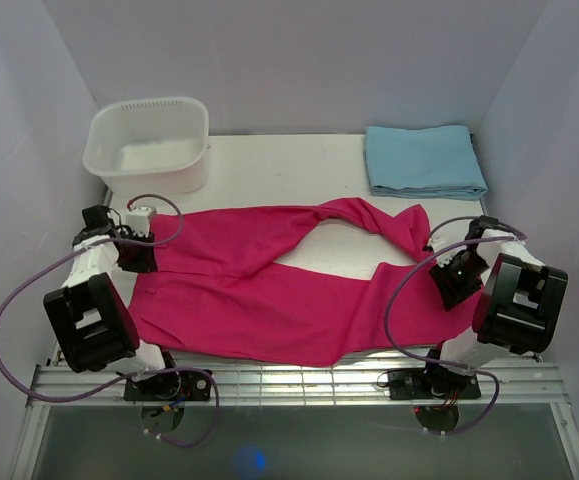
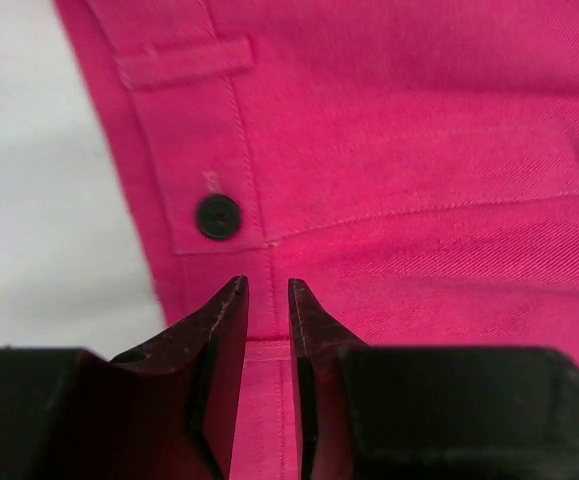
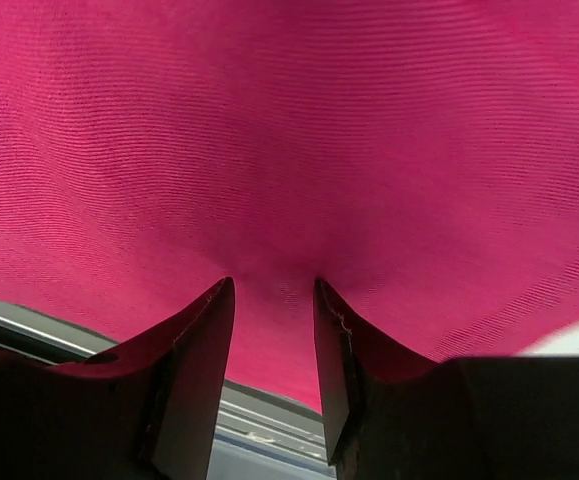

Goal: Fold and stack the trousers
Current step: Flatten the trousers out

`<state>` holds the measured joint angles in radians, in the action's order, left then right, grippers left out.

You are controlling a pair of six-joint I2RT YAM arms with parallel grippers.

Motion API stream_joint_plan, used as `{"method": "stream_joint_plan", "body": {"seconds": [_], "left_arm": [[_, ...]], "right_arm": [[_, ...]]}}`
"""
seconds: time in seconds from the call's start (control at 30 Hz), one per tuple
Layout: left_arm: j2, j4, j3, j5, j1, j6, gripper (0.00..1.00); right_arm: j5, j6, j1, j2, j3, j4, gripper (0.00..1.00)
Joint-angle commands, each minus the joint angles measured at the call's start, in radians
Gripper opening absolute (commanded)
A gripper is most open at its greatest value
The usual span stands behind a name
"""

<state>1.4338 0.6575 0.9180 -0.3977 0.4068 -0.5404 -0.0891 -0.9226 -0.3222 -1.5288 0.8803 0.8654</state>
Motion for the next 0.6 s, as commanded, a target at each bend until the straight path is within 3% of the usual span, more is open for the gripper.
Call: {"method": "stream_joint_plan", "body": {"seconds": [0.0, 0.3, 0.47, 0.57], "left_arm": [[0.075, -0.027, -0.054, 0.067, -0.011, 0.034, 0.31], [0.272, -0.122, 0.031, 0.241, 0.052, 0.174, 0.15], [0.329, -0.098, 0.168, 0.249, 0.138, 0.142, 0.11], [0.317, -0.075, 0.185, 0.215, 0.142, 0.105, 0.15]], "right_arm": [[0.034, 0.037, 0.009, -0.056, -0.064, -0.049, 0.43], [0.081, 0.120, 0.034, -0.220, 0.017, -0.190, 0.39], [-0.003, 0.137, 0.067, -0.222, 0.109, -0.111, 0.39], [-0.102, 0.117, 0.069, -0.166, 0.173, -0.043, 0.43]]}}
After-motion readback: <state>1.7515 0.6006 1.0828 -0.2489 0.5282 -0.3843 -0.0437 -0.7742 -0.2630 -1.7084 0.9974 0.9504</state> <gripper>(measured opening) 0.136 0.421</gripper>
